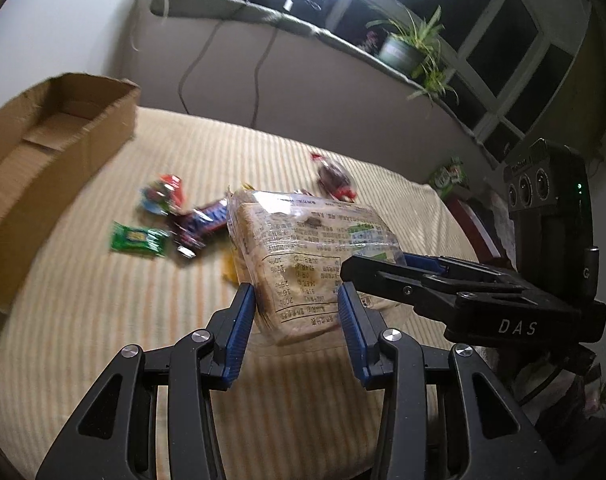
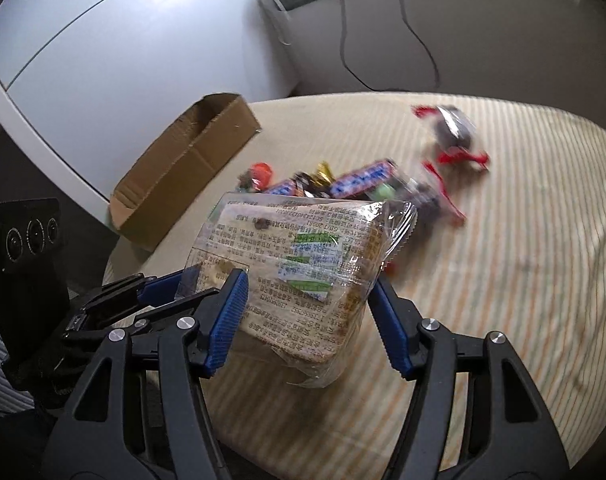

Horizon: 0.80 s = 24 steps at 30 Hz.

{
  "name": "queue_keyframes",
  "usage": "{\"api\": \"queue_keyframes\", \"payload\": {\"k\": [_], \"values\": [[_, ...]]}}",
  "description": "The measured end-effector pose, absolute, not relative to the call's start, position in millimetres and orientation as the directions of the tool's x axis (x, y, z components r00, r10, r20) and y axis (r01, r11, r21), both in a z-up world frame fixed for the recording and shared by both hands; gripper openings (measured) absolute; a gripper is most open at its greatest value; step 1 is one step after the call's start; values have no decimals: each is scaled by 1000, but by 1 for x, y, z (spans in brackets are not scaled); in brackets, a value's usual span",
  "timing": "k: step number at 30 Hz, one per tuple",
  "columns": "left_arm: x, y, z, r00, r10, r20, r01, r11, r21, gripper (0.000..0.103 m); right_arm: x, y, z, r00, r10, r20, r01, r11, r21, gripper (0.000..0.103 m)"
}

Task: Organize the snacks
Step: 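Lift the bread bag and carry it into the cardboard box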

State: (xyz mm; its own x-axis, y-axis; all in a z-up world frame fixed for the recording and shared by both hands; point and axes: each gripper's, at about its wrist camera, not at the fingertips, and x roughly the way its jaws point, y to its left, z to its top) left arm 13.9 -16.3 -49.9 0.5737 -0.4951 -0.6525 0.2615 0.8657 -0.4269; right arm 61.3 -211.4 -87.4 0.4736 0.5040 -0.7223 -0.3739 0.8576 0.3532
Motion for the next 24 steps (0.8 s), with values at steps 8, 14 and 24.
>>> {"api": "queue_keyframes", "payload": {"k": [8, 14, 24], "values": [[16, 30, -35, 656, -428, -621, 187, 890, -416, 40, 75, -158, -63, 465, 536, -704, -485, 820, 304, 65], [19, 66, -27, 705, -365, -608, 125, 908, -400, 40, 88, -115, -49, 453, 566, -689, -555, 783, 279, 65], [30, 123, -21, 766, -254, -590, 8, 922, -387, 40, 115, -47, -35, 392, 621, -678, -657, 705, 266, 65]]}}
